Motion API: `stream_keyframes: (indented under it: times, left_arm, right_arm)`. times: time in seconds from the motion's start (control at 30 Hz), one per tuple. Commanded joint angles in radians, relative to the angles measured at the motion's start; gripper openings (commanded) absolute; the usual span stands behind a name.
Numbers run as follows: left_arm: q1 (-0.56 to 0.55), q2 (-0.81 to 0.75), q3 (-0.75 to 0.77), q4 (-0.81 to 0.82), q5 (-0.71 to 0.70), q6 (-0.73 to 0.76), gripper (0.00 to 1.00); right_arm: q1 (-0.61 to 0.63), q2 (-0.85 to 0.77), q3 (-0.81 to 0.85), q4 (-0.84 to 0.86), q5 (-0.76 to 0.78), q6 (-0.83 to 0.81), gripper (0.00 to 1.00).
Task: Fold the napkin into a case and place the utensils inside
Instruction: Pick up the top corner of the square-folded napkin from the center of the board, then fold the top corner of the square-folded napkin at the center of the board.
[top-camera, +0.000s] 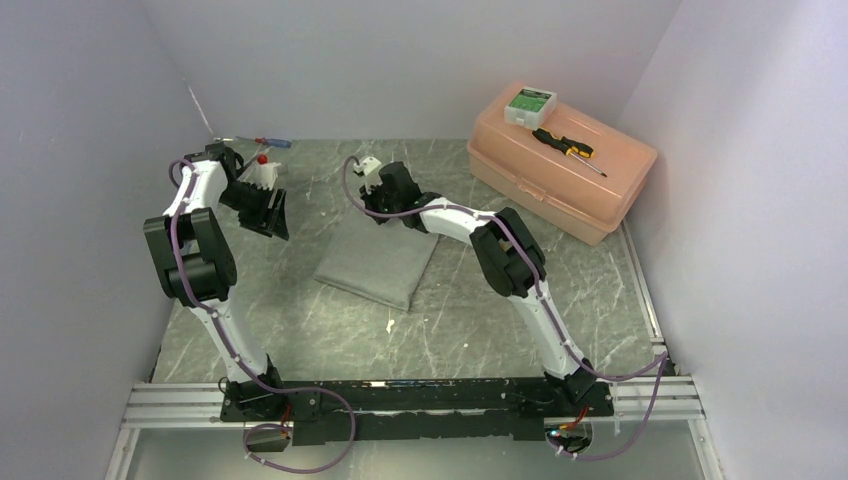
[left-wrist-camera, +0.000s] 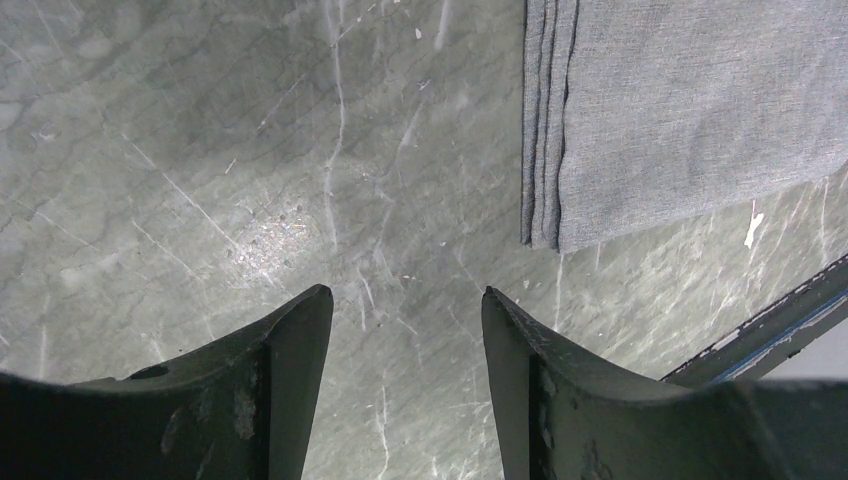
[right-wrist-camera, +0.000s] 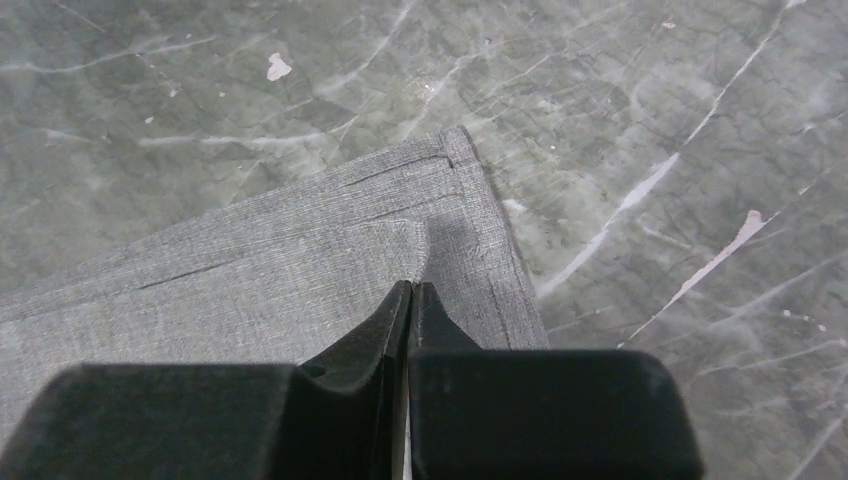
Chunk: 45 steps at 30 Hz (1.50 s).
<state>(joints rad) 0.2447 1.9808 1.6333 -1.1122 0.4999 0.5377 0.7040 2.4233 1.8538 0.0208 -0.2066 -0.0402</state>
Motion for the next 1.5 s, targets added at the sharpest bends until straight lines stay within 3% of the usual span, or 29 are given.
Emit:
stream_keyframes:
  times: [0.0, 0.3, 0.57, 1.0, 1.47]
  left_arm:
    - [0.004, -0.022, 0.033, -0.019, 0.027, 0.010, 0.62]
    - [0.004, -0.025, 0.038, -0.024, 0.022, 0.013, 0.62]
    - [0.004, -0.025, 0.046, -0.030, 0.024, 0.013, 0.61]
    - [-0.005, -0.033, 0.043, -0.055, 0.051, 0.021, 0.61]
    - [-0.182, -0.094, -0.062, -0.056, 0.018, 0.010, 0.60]
  right_arm:
    - [0.002, -0.115, -0.035, 0.098, 0.010, -0.018, 0.00]
    - [0.002, -0.195, -0.144, 0.131, -0.008, 0.001, 0.00]
    - [0.026, -0.411, -0.479, 0.259, -0.059, 0.015, 0.00]
    - [0.145, -0.607, -0.806, 0.226, -0.057, 0.039, 0.00]
    - [0.171, -0.765, -0.970, 0.238, 0.012, 0.083, 0.00]
